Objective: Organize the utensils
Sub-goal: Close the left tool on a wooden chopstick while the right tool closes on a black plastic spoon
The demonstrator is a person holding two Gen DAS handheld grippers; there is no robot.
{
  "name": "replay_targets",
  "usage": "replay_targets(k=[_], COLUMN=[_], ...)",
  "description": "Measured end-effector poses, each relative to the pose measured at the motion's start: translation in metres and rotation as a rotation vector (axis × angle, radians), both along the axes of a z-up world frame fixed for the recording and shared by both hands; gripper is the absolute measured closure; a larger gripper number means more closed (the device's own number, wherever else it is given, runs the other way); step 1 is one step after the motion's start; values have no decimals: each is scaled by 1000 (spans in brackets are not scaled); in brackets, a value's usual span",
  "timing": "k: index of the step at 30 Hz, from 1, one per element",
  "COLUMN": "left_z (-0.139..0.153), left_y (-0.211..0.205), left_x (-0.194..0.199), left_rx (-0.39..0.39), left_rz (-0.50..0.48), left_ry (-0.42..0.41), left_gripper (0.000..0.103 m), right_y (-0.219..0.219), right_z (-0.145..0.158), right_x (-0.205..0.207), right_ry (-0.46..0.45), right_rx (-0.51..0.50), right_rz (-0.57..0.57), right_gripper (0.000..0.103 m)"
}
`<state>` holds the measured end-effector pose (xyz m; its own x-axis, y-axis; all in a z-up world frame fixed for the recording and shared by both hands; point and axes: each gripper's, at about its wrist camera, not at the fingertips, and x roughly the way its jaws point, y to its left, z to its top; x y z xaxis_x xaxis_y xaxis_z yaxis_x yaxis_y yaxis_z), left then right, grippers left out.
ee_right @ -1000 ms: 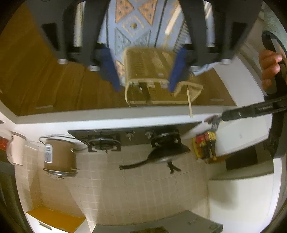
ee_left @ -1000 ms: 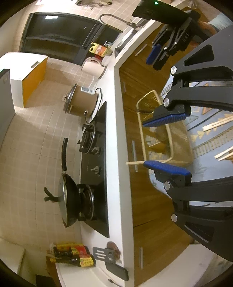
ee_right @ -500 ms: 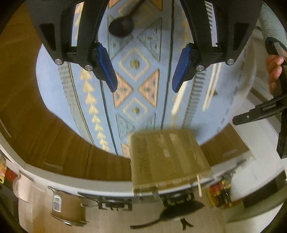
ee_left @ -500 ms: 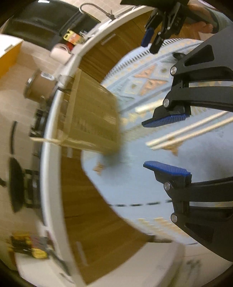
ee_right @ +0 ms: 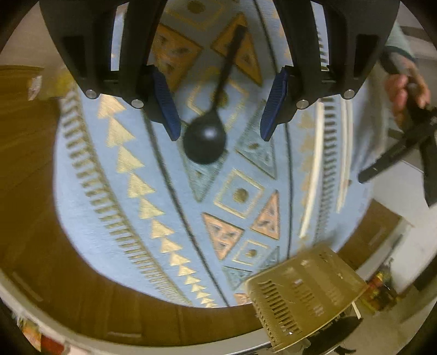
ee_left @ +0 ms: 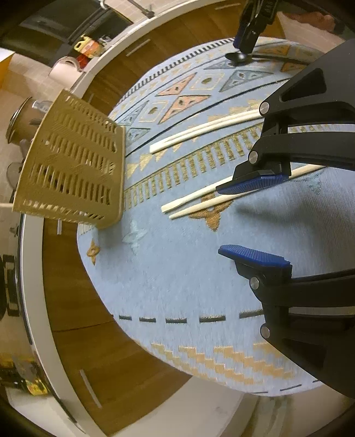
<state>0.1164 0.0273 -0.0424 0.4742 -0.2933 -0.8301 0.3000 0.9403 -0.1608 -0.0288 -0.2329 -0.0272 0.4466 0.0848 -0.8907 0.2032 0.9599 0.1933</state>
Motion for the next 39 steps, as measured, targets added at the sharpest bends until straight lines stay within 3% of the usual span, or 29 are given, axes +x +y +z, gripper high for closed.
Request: replay_targets(k=[6,9,12,15,17,19,25,30,37,39], left_z=[-5,-7,-9,-11,-12,-12,-13,-14,-10,-10], left_y=[-4,-5,-5,-9,-15,-19,-33,-38,-25,-28], left_x=[-3,-2,2,7,9,11,17,16,23,24], left_rx=[3,17,26,30,33,32,135,213,152,167], left_rz=[-14,-13,-3,0,-5,-11,5,10,-11,-34], left_ry=[4,10,17,30,33,38,22,-1,71,86], left_gripper=[67,67,67,68,69,69,74,85,88,85], right_y=[11,25,37,38,38,35,26,23,27,28], right_z=[-17,-21,-23,-21,-20,-19,-17,-16,-17,-17], right_x=[0,9,22,34,42,49,59,61,62,66], right_ry=[35,26,7,-12,-24,-28,-40,-43,-31,-20], right_rx=[-25,-96,-200,-209,-192,-180,-117,-107,-136,-134], right_rz=[-3,25,57,74,93,103,111,132,165,164], right_gripper=[47,54,70,73,83,84,85,84,84,84])
